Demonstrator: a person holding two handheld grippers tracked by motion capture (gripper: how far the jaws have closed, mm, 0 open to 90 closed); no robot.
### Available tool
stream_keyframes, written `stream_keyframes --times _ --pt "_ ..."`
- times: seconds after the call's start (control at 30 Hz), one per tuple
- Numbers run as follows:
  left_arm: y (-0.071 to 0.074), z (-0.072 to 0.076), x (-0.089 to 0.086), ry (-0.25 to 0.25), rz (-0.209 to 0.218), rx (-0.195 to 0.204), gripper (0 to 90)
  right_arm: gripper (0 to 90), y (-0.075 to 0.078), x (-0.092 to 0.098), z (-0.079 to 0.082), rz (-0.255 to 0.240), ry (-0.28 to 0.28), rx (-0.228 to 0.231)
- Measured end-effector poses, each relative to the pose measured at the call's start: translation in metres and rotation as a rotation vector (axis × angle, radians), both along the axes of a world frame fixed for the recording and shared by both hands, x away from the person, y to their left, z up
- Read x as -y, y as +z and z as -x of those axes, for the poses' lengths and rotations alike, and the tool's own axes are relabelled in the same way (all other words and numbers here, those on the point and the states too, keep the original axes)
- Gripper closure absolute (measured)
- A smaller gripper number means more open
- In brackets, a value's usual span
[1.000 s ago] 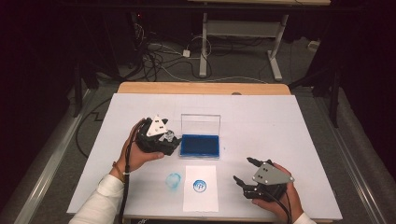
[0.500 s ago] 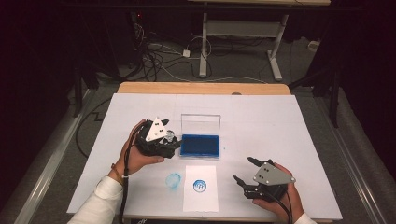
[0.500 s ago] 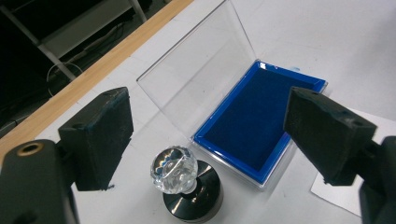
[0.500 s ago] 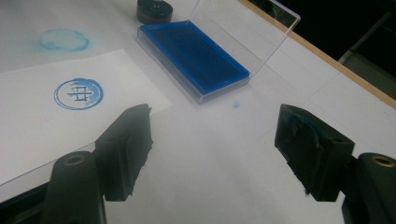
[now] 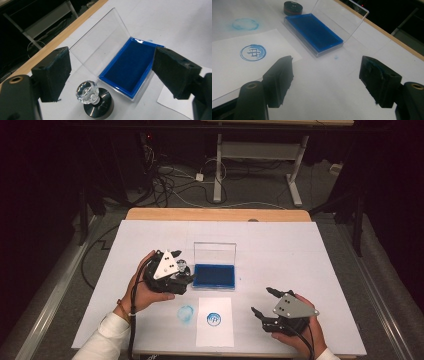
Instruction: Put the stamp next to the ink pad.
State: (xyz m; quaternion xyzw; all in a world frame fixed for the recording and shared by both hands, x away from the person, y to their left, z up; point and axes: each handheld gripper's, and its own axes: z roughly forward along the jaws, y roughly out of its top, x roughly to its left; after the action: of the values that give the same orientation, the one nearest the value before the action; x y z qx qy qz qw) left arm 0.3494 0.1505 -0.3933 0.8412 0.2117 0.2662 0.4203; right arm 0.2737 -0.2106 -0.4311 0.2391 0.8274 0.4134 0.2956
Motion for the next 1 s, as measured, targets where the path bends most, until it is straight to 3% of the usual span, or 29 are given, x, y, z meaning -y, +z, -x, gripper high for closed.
stream_keyframes --times 0.63,1.0 --pt "0.0 0.02 -0.002 -0.038 0.01 0.059 15.3 27.7 0.001 0.0 0.001 0.0 -0.003 0.008" --pt "-0.003 0.029 -0.008 -0.031 -0.002 0.084 15.3 27.6 0.002 0.0 0.002 -0.002 -0.005 0.009"
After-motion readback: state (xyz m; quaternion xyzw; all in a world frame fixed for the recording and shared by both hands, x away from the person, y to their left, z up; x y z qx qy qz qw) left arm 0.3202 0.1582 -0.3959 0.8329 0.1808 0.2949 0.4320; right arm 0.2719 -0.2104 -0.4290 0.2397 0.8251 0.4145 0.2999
